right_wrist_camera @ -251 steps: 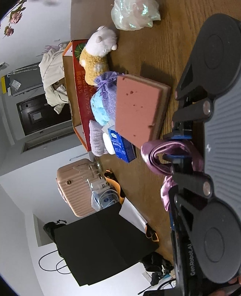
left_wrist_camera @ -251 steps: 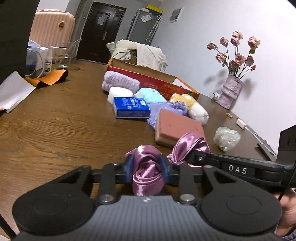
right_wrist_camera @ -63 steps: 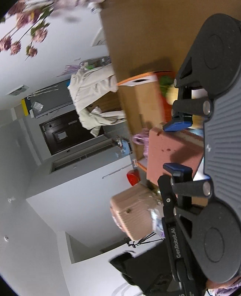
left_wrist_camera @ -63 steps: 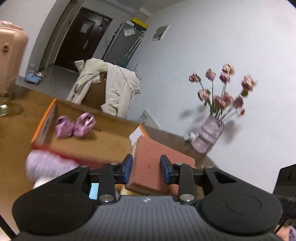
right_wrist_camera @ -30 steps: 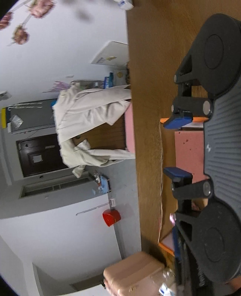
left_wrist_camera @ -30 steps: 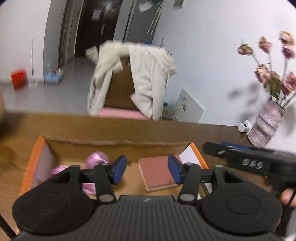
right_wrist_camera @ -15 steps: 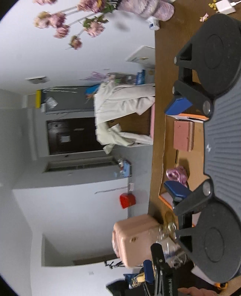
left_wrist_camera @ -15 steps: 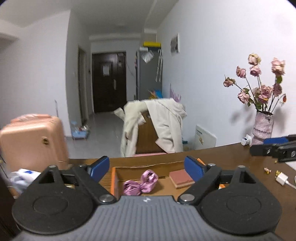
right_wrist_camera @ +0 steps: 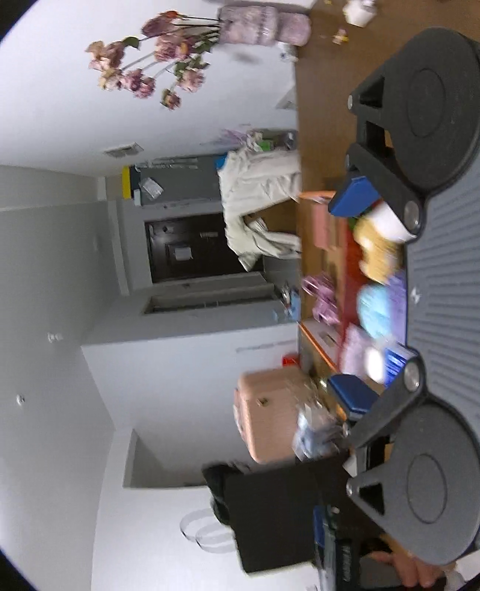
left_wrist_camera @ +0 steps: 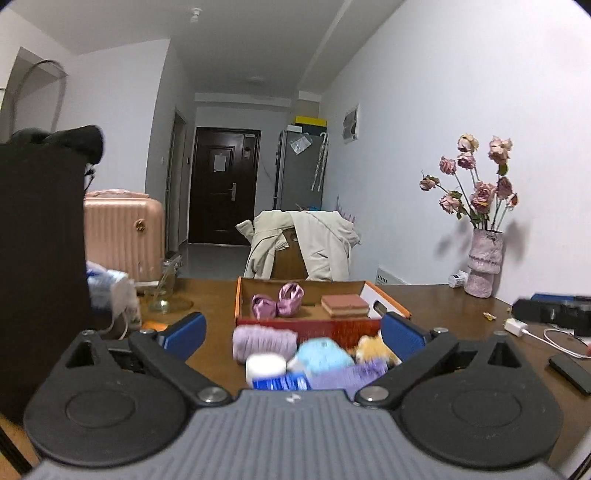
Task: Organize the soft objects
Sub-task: 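Withdraw both tools from the box and reach toward the blue carton, then close both grippers on the blue carton and lift it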
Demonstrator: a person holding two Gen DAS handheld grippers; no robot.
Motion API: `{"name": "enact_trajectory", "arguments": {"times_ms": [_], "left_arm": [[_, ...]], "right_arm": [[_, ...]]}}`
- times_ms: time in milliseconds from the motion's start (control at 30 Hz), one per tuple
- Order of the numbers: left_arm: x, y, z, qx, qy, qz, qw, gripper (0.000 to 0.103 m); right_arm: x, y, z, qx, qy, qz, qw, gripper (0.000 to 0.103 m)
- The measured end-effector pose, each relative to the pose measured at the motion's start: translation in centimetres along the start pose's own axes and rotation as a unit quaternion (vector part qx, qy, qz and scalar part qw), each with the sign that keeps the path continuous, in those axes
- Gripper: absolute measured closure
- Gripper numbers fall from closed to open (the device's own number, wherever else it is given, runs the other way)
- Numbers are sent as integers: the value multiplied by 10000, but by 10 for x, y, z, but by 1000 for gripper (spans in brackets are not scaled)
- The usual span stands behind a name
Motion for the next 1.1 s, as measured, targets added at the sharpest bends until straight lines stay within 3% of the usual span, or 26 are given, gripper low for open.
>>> {"name": "enact_trajectory", "arguments": {"times_ms": [167,400,567,900,967,1100], "left_arm": [[37,23,2,-279,-26,19,9996,0],[46,14,-7,-309,-151,194,9992,0],[45,-9,-12,-266,-193,405,9986,0],[43,-77,1,-289,94,989,9946,1],[42,-89,8,-266,173,1041,9941,8],[40,-120,25,-216,316,1240,9916,29]], "right_arm": [[50,16,12,294,219,92,9993,6],[73,8,5,346,-33,499,9981,6],[77,-7,-7,484,-249,678,9962,9],[64,-60,-21,239,-476,1078,9927,24],[57,-74,-17,46,-476,1160,9921,33],[42,-117,0,-270,-336,1427,9888,36]]}}
Point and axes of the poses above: each gripper's, at about its wrist camera, not at the fingertips, and y roughly against the way its jaws point, z to its left, x to its underside, the point moved 2 cm from there along -y, roughly the way its jaws point, and after that the axes turned 14 degrees about z, right-handed, at the moved point
